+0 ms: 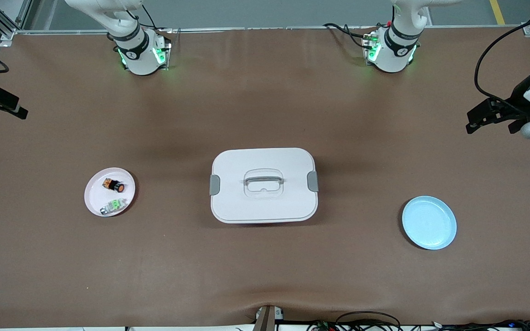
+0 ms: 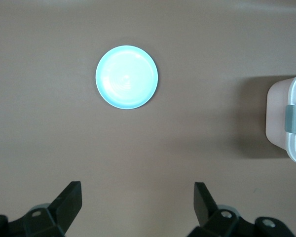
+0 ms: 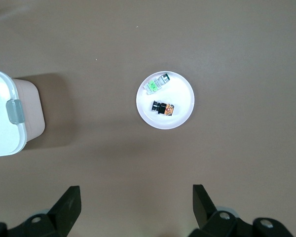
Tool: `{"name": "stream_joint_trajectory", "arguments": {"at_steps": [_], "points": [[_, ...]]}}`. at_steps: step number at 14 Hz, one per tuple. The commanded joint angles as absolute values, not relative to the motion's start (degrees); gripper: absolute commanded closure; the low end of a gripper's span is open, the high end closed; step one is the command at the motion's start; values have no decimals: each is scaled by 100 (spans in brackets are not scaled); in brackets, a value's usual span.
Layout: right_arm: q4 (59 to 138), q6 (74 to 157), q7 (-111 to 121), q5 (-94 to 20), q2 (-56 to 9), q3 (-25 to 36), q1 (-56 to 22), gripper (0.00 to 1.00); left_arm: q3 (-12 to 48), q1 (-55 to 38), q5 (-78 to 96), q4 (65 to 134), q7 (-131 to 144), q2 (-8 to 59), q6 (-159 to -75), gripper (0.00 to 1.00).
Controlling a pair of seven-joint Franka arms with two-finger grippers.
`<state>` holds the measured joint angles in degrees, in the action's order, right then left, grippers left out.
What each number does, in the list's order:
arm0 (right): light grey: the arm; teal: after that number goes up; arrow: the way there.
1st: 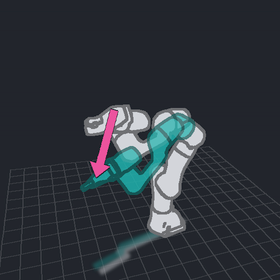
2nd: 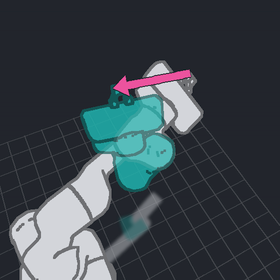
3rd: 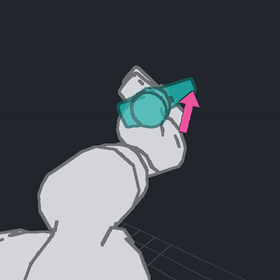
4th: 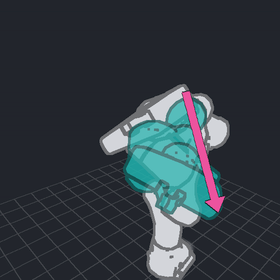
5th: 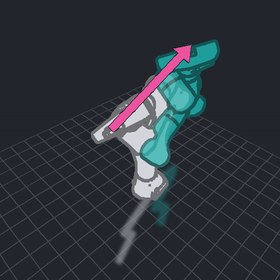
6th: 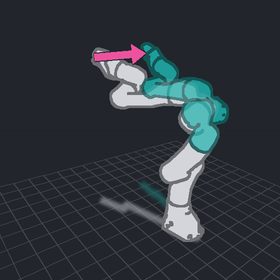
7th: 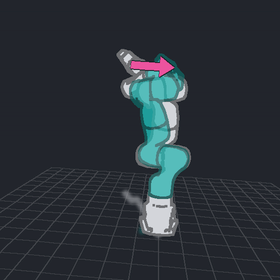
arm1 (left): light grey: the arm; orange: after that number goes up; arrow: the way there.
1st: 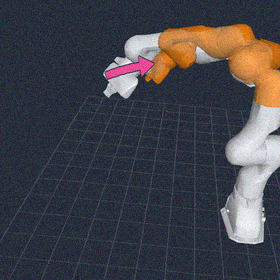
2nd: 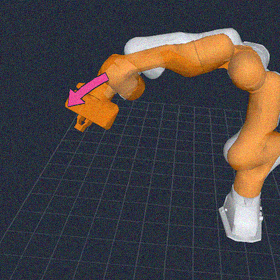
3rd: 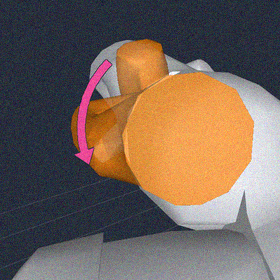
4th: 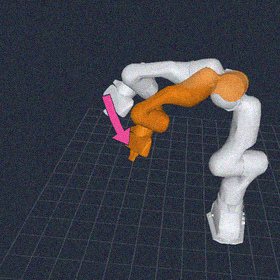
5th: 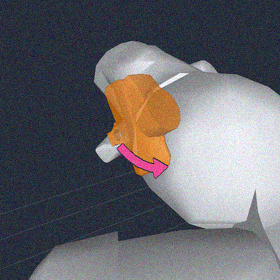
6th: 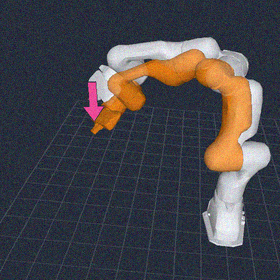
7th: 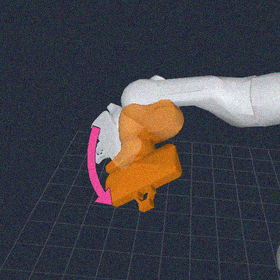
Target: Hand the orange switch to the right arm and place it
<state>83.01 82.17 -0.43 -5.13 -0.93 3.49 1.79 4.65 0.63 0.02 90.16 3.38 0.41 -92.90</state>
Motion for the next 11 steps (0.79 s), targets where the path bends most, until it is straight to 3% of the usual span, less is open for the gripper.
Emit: {"name": "stream_joint_trajectory", "arguments": {"at_steps": [1,11], "points": [[8306,8156,52,-204,-9,308,123,0,475,70,-105,8877,316,97,-9185,0],[8297,8165,132,-123,-9,246,114,0,475,70,-105,8877,308,97,-9185,0]]}}
